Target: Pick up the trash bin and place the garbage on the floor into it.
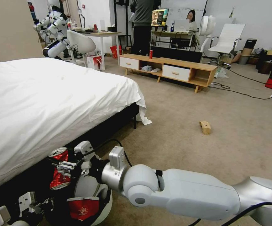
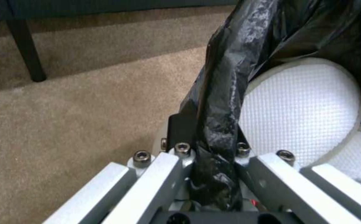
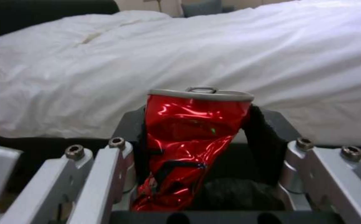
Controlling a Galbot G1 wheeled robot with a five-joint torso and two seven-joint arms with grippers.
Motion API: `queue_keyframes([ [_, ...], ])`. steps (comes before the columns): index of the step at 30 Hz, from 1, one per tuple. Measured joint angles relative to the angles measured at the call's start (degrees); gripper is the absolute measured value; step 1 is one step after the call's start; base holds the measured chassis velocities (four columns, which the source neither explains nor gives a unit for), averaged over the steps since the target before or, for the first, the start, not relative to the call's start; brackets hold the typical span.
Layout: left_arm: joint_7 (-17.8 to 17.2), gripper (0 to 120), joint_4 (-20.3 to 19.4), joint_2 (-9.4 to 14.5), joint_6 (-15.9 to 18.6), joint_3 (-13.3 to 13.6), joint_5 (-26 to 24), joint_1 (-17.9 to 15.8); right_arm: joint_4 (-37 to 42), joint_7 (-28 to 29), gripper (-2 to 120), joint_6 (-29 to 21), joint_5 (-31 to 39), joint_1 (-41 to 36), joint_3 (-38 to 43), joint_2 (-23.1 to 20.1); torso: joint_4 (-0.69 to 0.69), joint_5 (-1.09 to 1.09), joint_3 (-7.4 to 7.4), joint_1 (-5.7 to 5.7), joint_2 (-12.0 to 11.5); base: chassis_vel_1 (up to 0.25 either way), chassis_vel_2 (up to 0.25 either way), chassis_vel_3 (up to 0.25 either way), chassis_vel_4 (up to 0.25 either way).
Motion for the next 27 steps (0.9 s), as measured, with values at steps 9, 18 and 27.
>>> queue_keyframes([
  [9, 0.1, 2, -0.1, -0.2, 0.0, 0.1, 0.2, 0.1, -1.2, -0.2, 47, 0.4, -2.1, -1.7, -0.6, -0.9, 0.00, 0.00, 0.00, 0.00, 0.0, 0.000, 0.000, 0.000, 0.000],
  [18, 0.1, 2, -0.1, -0.3, 0.0, 0.2, 0.2, 0.1, -2.2, -0.3, 47, 0.6, -2.7, -2.0, -1.2, -0.1, 0.00, 0.00, 0.00, 0.00, 0.0, 0.000, 0.000, 0.000, 0.000],
  [27, 0.1, 2, 0.0, -0.1, 0.0, 0.1, 0.2, -0.1, -3.3, -0.3, 47, 0.7, -3.4, -2.3, -2.5, 1.1, 0.00, 0.00, 0.00, 0.00, 0.0, 0.000, 0.000, 0.000, 0.000],
])
